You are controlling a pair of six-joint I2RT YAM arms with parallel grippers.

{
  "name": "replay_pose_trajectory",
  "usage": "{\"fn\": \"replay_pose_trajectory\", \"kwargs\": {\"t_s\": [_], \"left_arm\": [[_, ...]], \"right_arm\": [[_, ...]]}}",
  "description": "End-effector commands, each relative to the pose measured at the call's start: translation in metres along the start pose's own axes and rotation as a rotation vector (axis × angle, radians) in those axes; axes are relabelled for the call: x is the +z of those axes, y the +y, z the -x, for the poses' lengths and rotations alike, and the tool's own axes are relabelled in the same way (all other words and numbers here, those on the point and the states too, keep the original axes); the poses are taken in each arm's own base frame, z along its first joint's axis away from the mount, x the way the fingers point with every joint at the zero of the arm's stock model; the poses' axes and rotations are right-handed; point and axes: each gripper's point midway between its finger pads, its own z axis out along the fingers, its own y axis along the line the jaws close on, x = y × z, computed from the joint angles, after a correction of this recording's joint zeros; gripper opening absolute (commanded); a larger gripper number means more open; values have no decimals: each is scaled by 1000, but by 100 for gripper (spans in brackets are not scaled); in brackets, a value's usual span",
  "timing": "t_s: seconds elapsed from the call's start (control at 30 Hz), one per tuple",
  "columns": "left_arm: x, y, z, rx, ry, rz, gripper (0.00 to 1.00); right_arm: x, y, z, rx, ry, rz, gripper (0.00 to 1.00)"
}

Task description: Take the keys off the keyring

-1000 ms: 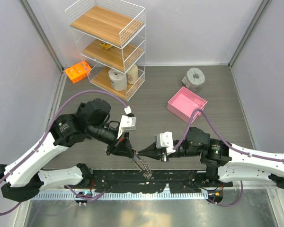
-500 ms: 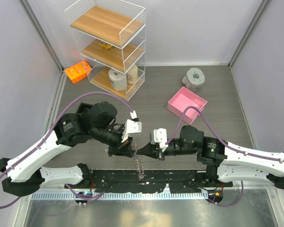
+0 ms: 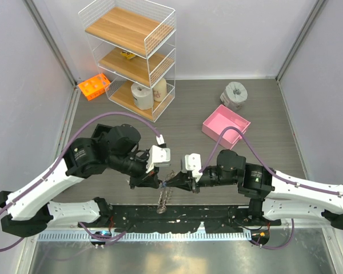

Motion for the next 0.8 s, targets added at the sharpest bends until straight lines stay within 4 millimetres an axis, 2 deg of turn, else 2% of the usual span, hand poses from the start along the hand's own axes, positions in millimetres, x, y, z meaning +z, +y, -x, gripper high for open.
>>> {"fn": "replay_pose_trajectory", "kwargs": {"t_s": [0.0,0.77], "left_arm": [[-10,-1,14,70,-81,28,0],[-2,-7,25,108,-91,-50,0]], "right_arm": [[-5,3,34,-50,-74,23,5],[9,3,26,-108,53,4,5]]}}
